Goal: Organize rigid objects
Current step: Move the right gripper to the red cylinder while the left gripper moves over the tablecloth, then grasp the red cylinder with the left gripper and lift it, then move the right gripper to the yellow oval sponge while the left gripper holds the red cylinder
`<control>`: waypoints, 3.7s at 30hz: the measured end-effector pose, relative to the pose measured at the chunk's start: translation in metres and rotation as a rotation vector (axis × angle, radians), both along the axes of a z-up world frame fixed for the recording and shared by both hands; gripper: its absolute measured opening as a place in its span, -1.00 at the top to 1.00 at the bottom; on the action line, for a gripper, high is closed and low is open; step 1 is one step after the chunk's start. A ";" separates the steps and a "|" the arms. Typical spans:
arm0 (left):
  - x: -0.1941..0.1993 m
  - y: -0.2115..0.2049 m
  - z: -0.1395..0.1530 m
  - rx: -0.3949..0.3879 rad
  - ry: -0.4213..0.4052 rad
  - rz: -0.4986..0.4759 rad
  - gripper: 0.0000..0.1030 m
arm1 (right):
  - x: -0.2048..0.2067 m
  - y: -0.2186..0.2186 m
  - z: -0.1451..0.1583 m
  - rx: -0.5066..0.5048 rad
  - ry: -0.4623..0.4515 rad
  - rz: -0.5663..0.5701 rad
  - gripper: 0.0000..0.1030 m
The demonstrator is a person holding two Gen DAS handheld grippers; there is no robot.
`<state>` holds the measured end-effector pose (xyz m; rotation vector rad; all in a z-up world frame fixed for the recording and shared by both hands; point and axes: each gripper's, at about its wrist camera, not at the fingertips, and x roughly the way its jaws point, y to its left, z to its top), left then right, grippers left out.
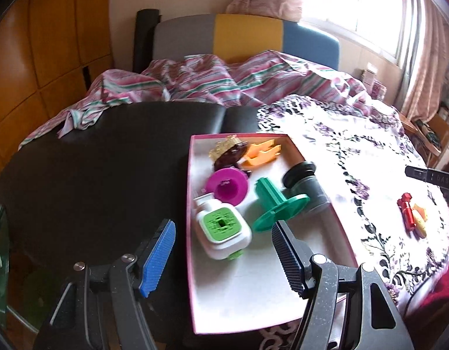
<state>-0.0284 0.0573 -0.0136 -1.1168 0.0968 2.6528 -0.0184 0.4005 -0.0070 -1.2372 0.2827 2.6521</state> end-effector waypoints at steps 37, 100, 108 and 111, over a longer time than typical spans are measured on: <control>0.008 0.255 -0.039 0.056 -0.253 -0.591 0.17 | 0.101 0.172 -0.031 -0.396 0.150 -0.658 0.17; 0.004 0.190 -0.025 0.143 -0.208 -0.486 0.48 | 0.025 0.086 -0.084 -0.082 -0.375 -0.234 0.15; -0.003 0.134 -0.009 0.102 -0.116 -0.354 0.48 | 0.004 0.036 -0.085 -0.016 -0.368 0.009 0.15; -0.009 0.113 -0.009 0.083 -0.098 -0.295 0.48 | 0.002 0.033 -0.088 -0.008 -0.376 0.028 0.15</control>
